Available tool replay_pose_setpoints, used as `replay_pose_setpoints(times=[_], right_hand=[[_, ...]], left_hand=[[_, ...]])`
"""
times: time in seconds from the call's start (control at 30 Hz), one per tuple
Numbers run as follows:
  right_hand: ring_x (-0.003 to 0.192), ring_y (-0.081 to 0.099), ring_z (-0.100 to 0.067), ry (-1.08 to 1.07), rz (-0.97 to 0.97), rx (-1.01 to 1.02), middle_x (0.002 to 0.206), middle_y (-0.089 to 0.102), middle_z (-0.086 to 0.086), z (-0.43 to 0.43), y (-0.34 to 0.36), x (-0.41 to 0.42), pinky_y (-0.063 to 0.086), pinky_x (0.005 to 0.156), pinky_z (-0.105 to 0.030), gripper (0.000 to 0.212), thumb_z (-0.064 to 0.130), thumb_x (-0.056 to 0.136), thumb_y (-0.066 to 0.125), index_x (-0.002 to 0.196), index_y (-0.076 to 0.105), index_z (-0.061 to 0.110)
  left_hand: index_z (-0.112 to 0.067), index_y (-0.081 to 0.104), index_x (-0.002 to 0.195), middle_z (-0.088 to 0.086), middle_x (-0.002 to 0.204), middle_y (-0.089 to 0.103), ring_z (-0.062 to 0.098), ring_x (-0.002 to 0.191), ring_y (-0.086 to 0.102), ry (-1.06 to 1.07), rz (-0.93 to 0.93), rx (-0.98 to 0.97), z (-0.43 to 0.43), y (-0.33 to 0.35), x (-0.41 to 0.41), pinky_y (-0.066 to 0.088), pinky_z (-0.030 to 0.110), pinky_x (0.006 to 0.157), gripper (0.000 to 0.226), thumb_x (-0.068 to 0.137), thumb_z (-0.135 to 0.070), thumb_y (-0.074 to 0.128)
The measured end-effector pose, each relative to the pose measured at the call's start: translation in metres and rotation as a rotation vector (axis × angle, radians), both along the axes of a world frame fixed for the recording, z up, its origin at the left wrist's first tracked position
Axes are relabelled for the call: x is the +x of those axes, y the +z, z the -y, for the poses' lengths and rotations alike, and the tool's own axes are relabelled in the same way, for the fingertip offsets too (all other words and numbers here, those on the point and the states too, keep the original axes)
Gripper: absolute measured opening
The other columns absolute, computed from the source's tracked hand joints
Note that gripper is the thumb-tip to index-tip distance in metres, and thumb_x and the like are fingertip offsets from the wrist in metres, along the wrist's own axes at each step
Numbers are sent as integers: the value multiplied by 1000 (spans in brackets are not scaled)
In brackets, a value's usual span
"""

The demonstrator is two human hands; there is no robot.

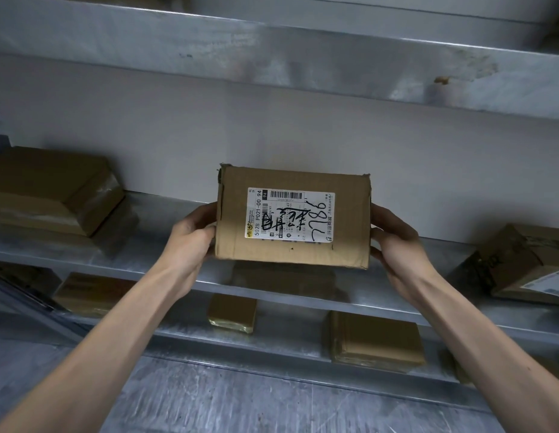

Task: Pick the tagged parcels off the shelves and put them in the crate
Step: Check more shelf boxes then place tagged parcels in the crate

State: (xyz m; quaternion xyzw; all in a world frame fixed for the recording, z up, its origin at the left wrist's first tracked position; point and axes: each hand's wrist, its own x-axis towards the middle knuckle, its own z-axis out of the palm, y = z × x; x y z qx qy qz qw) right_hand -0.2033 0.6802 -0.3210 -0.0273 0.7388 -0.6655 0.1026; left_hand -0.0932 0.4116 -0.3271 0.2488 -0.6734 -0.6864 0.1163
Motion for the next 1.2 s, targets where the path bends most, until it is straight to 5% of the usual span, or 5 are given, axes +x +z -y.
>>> replay_pose_setpoints(times=[0.4,0.67,0.8,0.97,1.2], right_hand=[[94,70,-2,-45,-4,1,111,73,10,-25,9,9,54,82,-29,51,-8,97,38,117,68,28],[119,59,-13,-127,4,46,127,65,4,-100,31,39,50,102,-39,40,3,103,41,126,60,30],[109,58,-2,-184,-14,42,121,61,8,-149,60,59,52,82,-21,42,3,104,39,133,55,30],[106,63,-5,-244,-31,42,119,65,7,-221,94,92,56,66,-16,38,8,104,44,122,56,39],[107,64,-7,-361,-82,-19,118,67,2,-336,141,150,55,72,-20,37,6,103,44,129,58,27]], left_hand=[[-24,62,129,-2,120,71,17,111,64,-40,-8,-15,-20,8,3,52,29,78,35,102,-7,46],[-34,59,129,-3,126,67,18,119,61,-109,11,3,-82,30,8,50,46,100,36,101,-12,50],[-36,60,126,-4,125,68,16,119,61,-167,-5,8,-127,53,11,50,44,101,38,101,-8,51],[-29,63,126,-3,121,71,18,117,64,-235,-31,11,-194,89,17,53,42,99,39,100,-3,51],[-28,64,124,-4,121,70,13,114,64,-342,-99,-26,-310,140,38,54,35,95,36,101,-4,50]])
